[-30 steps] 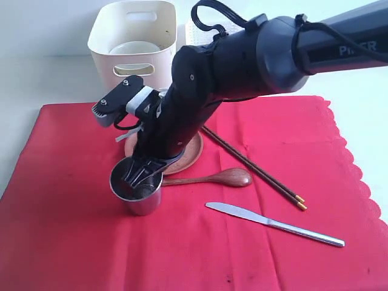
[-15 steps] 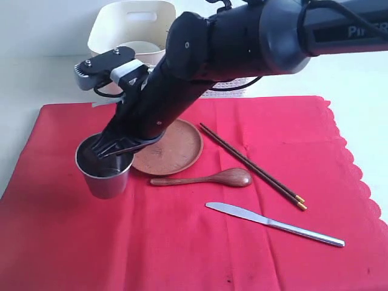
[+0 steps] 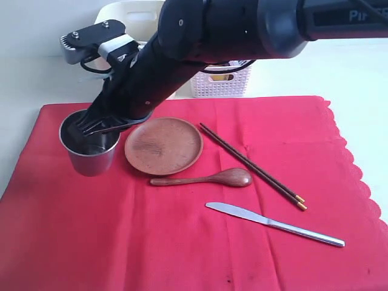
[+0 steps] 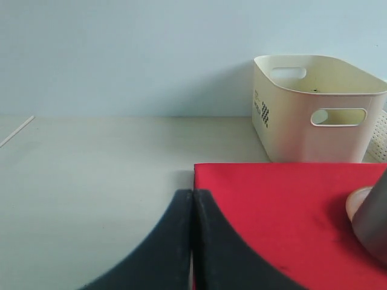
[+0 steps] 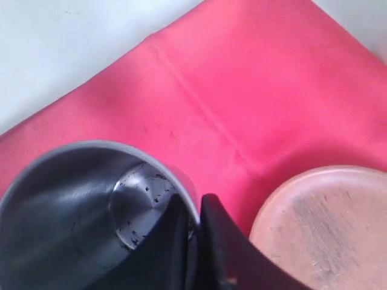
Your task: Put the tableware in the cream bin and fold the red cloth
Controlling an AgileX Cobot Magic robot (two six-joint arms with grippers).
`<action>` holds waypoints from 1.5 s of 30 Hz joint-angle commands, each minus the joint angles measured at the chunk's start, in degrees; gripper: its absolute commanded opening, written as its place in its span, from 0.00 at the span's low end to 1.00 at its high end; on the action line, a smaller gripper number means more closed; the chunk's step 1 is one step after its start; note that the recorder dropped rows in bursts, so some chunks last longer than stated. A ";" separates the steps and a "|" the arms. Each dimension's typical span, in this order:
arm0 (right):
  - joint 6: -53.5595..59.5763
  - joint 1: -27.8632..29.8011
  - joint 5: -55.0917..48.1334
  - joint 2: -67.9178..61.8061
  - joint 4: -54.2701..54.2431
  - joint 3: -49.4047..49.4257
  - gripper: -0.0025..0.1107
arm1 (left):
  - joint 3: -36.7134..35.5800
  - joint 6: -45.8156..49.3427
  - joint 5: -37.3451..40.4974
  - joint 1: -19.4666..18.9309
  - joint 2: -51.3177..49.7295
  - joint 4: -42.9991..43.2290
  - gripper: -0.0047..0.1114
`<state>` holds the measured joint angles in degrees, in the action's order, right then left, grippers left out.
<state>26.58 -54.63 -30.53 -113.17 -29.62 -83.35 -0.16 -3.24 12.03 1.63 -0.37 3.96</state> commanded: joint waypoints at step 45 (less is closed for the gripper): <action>-1.11 12.21 39.57 -16.39 -0.33 -17.10 0.02 | 0.16 0.04 -0.16 0.21 0.37 -0.13 0.05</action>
<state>25.70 -43.26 12.88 -126.87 -29.96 -96.26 -0.16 -3.24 12.03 1.63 -0.37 3.96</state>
